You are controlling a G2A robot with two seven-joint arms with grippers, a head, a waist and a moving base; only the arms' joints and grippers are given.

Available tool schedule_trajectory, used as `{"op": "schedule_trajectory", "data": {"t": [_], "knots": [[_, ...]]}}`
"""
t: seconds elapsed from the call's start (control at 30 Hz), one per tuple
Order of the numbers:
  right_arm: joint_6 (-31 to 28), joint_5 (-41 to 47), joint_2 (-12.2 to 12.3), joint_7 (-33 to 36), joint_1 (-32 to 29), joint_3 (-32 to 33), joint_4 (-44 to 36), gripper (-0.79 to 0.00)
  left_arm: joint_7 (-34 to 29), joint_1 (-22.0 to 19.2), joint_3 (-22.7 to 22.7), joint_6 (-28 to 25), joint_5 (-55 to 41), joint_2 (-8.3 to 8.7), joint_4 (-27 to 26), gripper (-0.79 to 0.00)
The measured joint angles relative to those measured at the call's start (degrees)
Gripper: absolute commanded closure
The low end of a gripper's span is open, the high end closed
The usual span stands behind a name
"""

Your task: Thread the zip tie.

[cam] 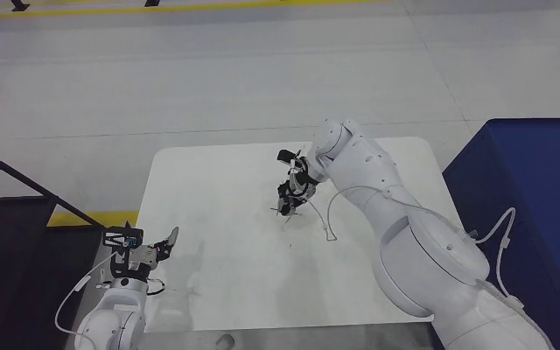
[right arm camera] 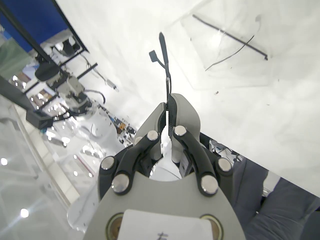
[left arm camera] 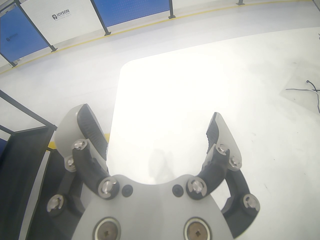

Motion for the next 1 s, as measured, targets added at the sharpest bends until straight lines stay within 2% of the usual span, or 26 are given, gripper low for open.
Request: {"op": "schedule_trajectory", "data": {"t": [0.13, 0.2, 0.5, 0.63, 0.7, 0.8, 1.0], "knots": [[-10.3, 2.0, 1.6, 1.3, -1.6, 1.3, 0.7, 0.0, 0.0, 0.0, 0.0, 0.0, 0.0, 0.0, 0.0, -0.785], [-13.2, 2.7, 2.2, 1.2, -2.5, 1.7, 0.5, 0.0, 0.0, 0.0, 0.0, 0.0, 0.0, 0.0, 0.0, -0.785], [-13.3, 4.6, 2.9, 1.0, -3.1, 2.7, 0.7, 0.0, 0.0, 0.0, 0.0, 0.0, 0.0, 0.0, 0.0, -0.785], [-19.1, 7.9, 4.1, 0.3, -4.8, 4.6, -3.8, 0.0, 0.0, 0.0, 0.0, 0.0, 0.0, 0.0, 0.0, -0.785], [-19.9, 10.0, 5.6, -0.3, -5.9, 5.7, -8.0, 0.0, 0.0, 0.0, 0.0, 0.0, 0.0, 0.0, 0.0, -0.785], [-18.5, 12.9, 9.4, 0.7, -8.8, 7.0, -17.2, 0.0, 0.0, 0.0, 0.0, 0.0, 0.0, 0.0, 0.0, -0.785], [-18.0, 18.1, 18.5, 1.2, -16.3, 7.4, -35.9, 0.0, 0.0, 0.0, 0.0, 0.0, 0.0, 0.0, 0.0, -0.785]]}}
